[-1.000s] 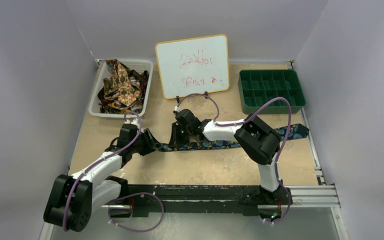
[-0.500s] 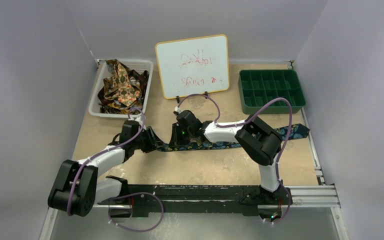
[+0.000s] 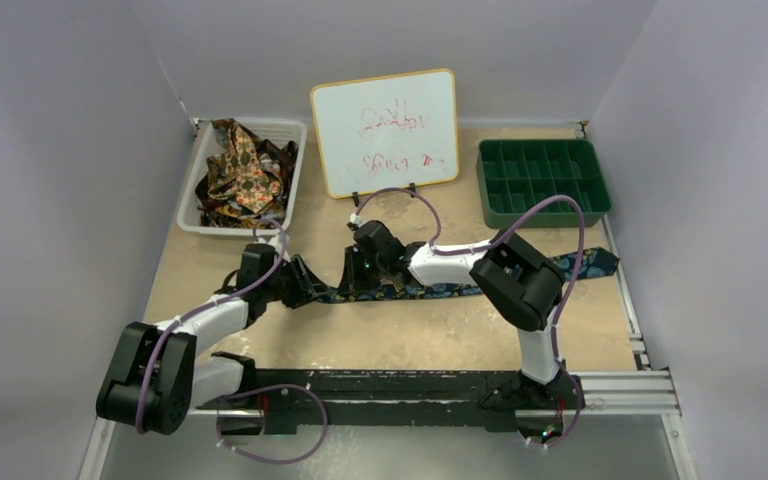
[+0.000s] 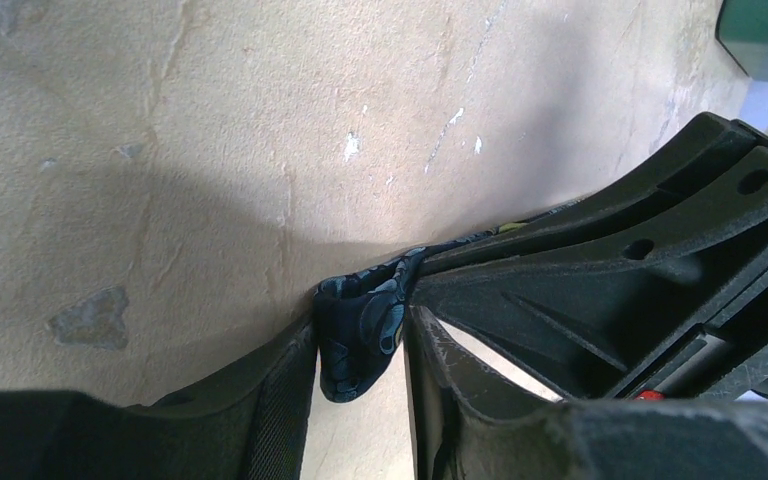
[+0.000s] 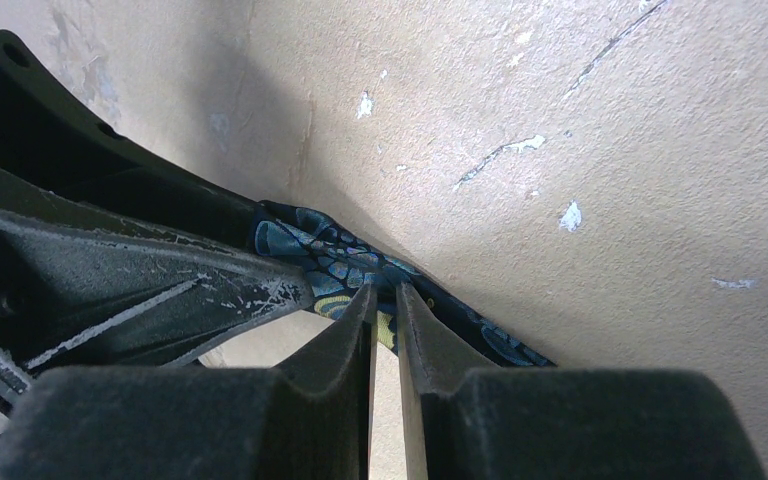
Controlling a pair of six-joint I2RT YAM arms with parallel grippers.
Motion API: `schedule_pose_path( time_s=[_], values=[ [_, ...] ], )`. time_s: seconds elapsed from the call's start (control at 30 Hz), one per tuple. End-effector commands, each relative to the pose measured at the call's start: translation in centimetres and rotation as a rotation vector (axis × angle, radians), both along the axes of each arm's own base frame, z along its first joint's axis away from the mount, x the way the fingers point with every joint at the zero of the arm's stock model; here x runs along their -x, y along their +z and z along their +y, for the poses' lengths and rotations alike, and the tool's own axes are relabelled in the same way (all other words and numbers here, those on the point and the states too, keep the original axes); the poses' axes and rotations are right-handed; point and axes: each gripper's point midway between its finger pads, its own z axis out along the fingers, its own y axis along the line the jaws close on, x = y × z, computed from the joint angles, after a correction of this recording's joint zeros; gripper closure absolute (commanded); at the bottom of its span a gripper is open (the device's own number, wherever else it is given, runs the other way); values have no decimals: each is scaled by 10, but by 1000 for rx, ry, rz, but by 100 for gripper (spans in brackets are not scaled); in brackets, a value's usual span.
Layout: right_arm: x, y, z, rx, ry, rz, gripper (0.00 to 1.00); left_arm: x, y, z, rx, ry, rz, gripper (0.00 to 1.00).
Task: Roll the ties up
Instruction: Roll the tie at the center of the board.
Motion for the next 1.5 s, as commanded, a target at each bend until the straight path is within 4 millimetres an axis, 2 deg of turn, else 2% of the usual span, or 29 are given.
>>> schedule_pose_path(
  time_s=[0.0,0.2,0.47,0.7,0.8,0.97,1.17,1.37,1.47],
  values=[
    [15,-30,-28,127,5,50,84,13,-17,9,-28,24,84,66],
    [15,-29,-27,120,9,49,83,12,-16,11,-33,33,83,73],
    [12,-8,-12,59,35,36,83,8,-9,7,-20,-8,28,100],
    [8,31,-2,-8,55,-4,76,4,-4,7,-43,-39,-8,100],
    [6,41,-3,-9,49,-26,72,2,-1,11,-70,-39,-36,100],
    [2,35,-12,27,11,-46,70,-1,4,14,-108,-67,-65,100],
    [-4,23,-23,84,-50,-52,81,-5,9,19,-151,-68,-73,100],
    [0,13,-26,97,-58,-18,90,-11,18,18,-147,-60,-89,100],
    [-1,16,-23,86,-52,-24,91,-12,19,17,-149,-59,-88,100]
  ],
)
